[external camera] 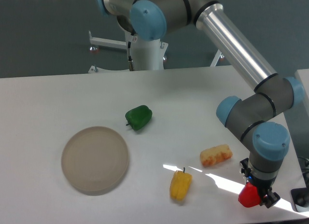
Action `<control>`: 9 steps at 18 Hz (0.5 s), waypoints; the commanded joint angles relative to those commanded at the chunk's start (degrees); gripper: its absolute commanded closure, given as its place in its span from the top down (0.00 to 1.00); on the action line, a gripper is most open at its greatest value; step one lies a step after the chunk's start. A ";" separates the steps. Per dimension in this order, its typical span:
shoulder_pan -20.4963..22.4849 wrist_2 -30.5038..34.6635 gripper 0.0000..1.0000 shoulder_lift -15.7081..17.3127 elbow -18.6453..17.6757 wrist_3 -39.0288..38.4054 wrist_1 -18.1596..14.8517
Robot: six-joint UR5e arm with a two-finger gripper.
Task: Place the red pepper on the plate
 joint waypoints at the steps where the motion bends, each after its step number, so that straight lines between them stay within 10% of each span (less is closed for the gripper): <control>1: -0.09 0.00 0.61 -0.09 -0.09 -0.17 0.00; 9: -1.67 0.09 0.61 0.79 -0.70 -1.93 -0.44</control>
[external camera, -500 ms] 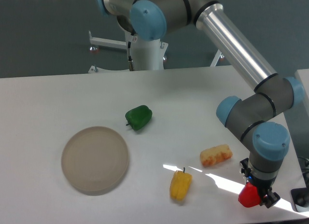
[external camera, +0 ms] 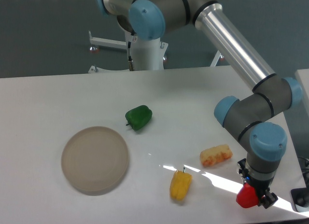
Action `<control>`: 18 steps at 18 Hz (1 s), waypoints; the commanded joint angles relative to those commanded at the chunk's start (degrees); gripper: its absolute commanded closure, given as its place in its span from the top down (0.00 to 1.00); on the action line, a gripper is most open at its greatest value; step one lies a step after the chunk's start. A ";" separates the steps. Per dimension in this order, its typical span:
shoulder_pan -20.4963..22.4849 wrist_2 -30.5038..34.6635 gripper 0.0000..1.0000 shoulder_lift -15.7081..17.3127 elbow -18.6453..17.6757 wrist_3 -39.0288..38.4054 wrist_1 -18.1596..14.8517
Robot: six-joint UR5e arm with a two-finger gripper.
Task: Place the red pepper on the plate
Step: 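Carry the held red pepper across the table over the beige plate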
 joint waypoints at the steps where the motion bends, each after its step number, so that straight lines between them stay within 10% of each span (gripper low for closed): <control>1: -0.70 -0.09 0.61 0.52 -0.17 -0.79 -0.18; 12: -9.83 -1.49 0.61 7.90 -6.32 -17.65 -8.44; 18: -17.22 -2.20 0.60 19.23 -21.86 -29.00 -10.29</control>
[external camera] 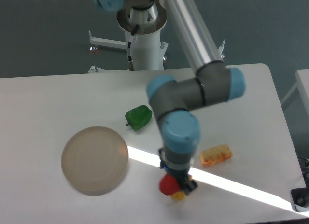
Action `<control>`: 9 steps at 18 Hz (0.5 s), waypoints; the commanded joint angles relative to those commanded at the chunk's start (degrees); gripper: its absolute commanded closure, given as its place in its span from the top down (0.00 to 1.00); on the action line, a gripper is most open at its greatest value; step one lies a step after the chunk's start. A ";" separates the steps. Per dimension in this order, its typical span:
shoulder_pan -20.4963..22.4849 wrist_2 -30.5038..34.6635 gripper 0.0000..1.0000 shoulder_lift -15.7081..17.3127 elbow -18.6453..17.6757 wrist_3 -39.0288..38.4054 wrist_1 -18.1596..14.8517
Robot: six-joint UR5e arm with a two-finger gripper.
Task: Place the red pepper on the plate
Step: 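Carry the held red pepper across the table over the beige plate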
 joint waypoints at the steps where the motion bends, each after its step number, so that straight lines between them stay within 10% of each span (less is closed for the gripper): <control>1: -1.05 -0.09 0.60 1.41 -2.37 -1.06 -0.09; 9: -6.77 -0.09 0.59 4.68 -6.44 -8.53 -6.94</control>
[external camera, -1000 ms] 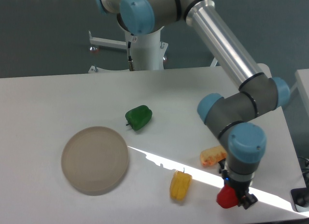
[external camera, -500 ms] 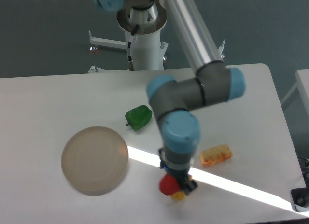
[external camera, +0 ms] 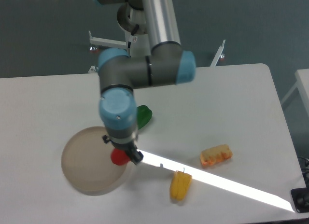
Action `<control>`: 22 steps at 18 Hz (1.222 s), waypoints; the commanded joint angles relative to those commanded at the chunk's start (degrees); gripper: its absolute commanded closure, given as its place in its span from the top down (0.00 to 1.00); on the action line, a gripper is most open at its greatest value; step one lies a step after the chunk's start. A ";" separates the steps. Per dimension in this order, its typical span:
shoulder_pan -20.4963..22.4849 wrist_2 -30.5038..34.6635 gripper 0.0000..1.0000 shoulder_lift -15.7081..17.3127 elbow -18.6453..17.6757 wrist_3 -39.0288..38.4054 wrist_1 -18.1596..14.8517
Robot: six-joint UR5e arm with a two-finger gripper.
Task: Place the red pepper on the plate
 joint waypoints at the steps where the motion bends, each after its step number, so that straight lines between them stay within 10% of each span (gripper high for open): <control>1: -0.62 0.09 0.59 -0.44 -0.35 -0.88 0.09; 22: -3.43 -4.57 0.59 -7.12 -0.88 -8.80 4.75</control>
